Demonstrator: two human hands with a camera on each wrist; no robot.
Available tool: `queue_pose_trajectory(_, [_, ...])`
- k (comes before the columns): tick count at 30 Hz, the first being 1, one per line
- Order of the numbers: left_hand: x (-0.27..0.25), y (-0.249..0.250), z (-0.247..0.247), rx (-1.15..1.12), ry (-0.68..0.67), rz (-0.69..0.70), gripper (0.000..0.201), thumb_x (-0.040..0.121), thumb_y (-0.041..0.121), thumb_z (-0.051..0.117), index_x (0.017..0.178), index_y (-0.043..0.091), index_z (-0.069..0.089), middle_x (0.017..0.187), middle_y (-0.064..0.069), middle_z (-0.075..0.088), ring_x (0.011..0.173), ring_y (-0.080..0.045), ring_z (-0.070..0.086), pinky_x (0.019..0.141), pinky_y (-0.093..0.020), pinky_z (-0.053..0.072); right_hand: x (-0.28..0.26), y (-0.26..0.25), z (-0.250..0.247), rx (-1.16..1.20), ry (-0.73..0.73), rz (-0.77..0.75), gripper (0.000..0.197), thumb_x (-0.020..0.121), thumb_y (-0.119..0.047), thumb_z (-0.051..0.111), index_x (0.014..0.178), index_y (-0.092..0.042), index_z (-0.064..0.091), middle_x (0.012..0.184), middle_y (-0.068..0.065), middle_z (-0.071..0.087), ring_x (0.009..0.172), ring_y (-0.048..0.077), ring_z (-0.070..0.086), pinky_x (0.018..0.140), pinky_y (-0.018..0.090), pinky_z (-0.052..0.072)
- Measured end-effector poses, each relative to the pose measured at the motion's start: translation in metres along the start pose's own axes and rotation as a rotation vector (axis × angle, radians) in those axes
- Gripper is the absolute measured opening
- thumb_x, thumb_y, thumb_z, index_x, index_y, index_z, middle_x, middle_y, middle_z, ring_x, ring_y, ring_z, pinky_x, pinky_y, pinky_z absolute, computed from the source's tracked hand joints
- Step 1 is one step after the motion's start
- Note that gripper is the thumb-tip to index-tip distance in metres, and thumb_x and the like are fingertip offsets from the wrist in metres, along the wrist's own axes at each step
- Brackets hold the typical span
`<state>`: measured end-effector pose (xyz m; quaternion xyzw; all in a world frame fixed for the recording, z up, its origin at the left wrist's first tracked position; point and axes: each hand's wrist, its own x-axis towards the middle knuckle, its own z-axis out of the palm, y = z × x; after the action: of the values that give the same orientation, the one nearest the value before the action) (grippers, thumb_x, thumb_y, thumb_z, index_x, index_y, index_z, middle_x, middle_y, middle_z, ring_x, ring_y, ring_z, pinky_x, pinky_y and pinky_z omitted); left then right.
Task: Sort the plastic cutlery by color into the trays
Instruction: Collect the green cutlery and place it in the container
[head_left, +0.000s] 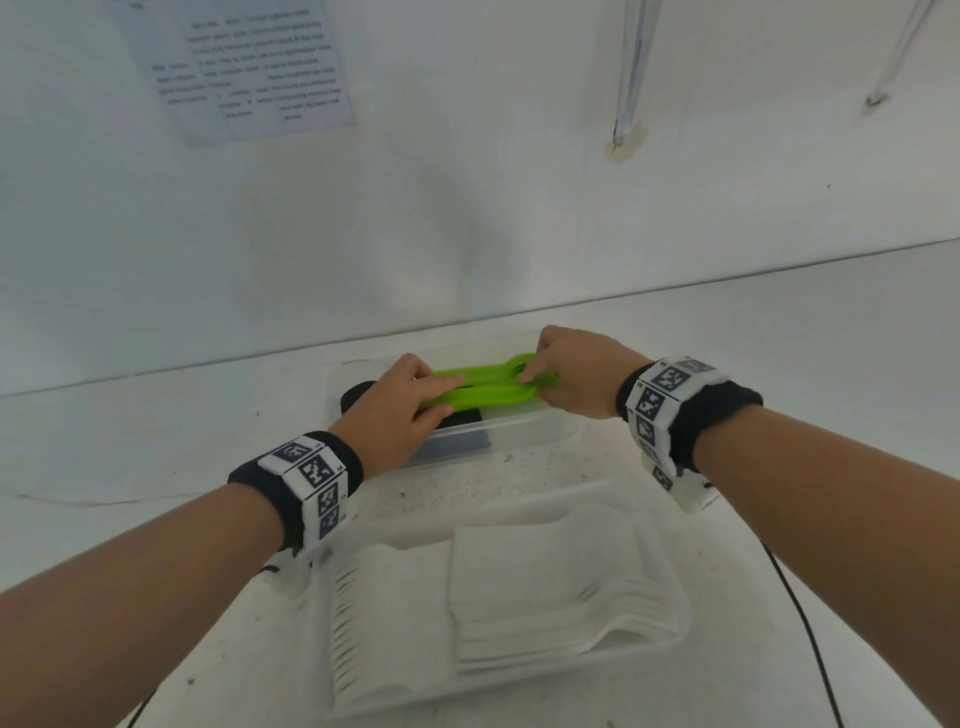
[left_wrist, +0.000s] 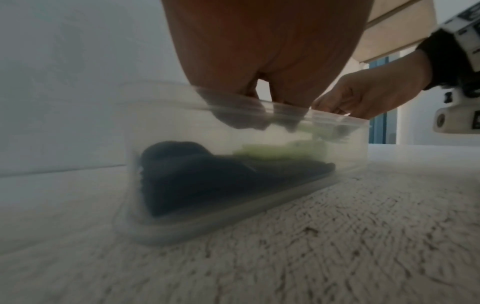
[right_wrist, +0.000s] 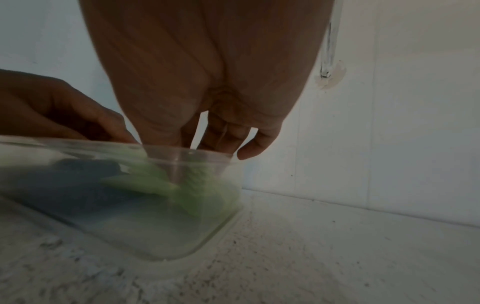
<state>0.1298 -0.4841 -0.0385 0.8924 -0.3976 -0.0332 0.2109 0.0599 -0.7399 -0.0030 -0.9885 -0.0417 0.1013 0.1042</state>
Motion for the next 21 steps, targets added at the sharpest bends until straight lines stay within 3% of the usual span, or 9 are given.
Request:
queue_pose_trajectory(2, [0.000, -0.003, 0.000, -0.100, 0.040, -0.036, 0.030, 0.097, 0.025, 0.068, 0.127, 0.029, 0.069, 0.094, 0.007, 0.048, 0.075, -0.003, 0.049, 0.072, -0.010, 0.037, 0.002, 0.001, 0.003, 0.022, 0.017, -0.001, 0.030, 0.096, -0.025, 0.060, 0.123, -0.036, 0.065, 0.113, -0.006, 0.054, 0.105, 0.019, 0.055, 0.089, 0.033, 0.045])
queue_pose_trajectory(4, [0.000, -0.005, 0.001, -0.163, 0.054, -0.096, 0.024, 0.092, 0.027, 0.074, 0.116, 0.030, 0.075, 0.090, 0.003, 0.052, 0.076, -0.009, 0.052, 0.075, -0.022, 0.042, 0.004, 0.002, 0.006, 0.067, 0.051, 0.007, 0.023, 0.091, -0.023, 0.065, 0.111, -0.031, 0.060, 0.103, -0.009, 0.058, 0.097, 0.019, 0.057, 0.080, 0.030, 0.043])
queue_pose_trajectory(6, [0.000, -0.006, 0.003, -0.198, 0.046, -0.147, 0.021, 0.088, 0.031, 0.078, 0.109, 0.033, 0.078, 0.088, 0.000, 0.054, 0.076, -0.011, 0.052, 0.075, -0.025, 0.043, 0.006, 0.004, 0.008, 0.084, 0.058, 0.012, 0.018, 0.087, -0.022, 0.070, 0.099, -0.029, 0.059, 0.097, -0.011, 0.061, 0.094, 0.018, 0.059, 0.078, 0.031, 0.046])
queue_pose_trajectory(9, [0.000, -0.002, 0.002, -0.243, 0.030, -0.199, 0.017, 0.085, 0.032, 0.081, 0.101, 0.035, 0.079, 0.082, 0.003, 0.055, 0.070, -0.003, 0.051, 0.067, -0.013, 0.038, 0.006, 0.002, 0.006, 0.079, 0.039, 0.033, 0.015, 0.084, -0.021, 0.074, 0.093, -0.028, 0.065, 0.096, -0.011, 0.064, 0.095, 0.017, 0.062, 0.085, 0.032, 0.051])
queue_pose_trajectory(13, [0.004, 0.001, 0.000, -0.237, -0.026, -0.223, 0.015, 0.086, 0.023, 0.081, 0.100, 0.027, 0.079, 0.075, 0.022, 0.056, 0.066, 0.019, 0.053, 0.062, -0.001, 0.036, 0.007, -0.003, 0.005, 0.023, 0.050, 0.049, 0.011, 0.087, -0.021, 0.071, 0.092, -0.027, 0.064, 0.101, -0.008, 0.065, 0.093, 0.018, 0.058, 0.081, 0.028, 0.045])
queue_pose_trajectory(14, [0.006, 0.001, 0.000, -0.217, -0.044, -0.234, 0.014, 0.086, 0.025, 0.081, 0.100, 0.027, 0.080, 0.077, 0.024, 0.057, 0.067, 0.020, 0.054, 0.062, -0.001, 0.036, 0.008, -0.004, 0.005, 0.002, 0.047, 0.052, 0.011, 0.087, -0.022, 0.071, 0.091, -0.028, 0.063, 0.103, -0.007, 0.065, 0.091, 0.017, 0.056, 0.081, 0.028, 0.043])
queue_pose_trajectory(17, [0.009, 0.000, 0.000, -0.125, -0.080, -0.260, 0.014, 0.085, 0.031, 0.081, 0.099, 0.028, 0.082, 0.081, 0.024, 0.062, 0.073, 0.010, 0.056, 0.067, -0.004, 0.034, 0.012, -0.005, 0.006, -0.056, 0.031, 0.063, 0.012, 0.089, -0.023, 0.070, 0.089, -0.031, 0.061, 0.103, -0.007, 0.059, 0.089, 0.016, 0.051, 0.081, 0.027, 0.039])
queue_pose_trajectory(21, [0.017, 0.003, -0.005, -0.014, -0.142, -0.230, 0.014, 0.090, 0.028, 0.077, 0.102, 0.023, 0.081, 0.081, 0.021, 0.059, 0.078, 0.003, 0.056, 0.077, -0.015, 0.040, 0.015, -0.006, 0.008, -0.086, 0.031, 0.072, 0.013, 0.089, -0.020, 0.067, 0.088, -0.030, 0.060, 0.099, -0.008, 0.057, 0.087, 0.016, 0.051, 0.079, 0.027, 0.037])
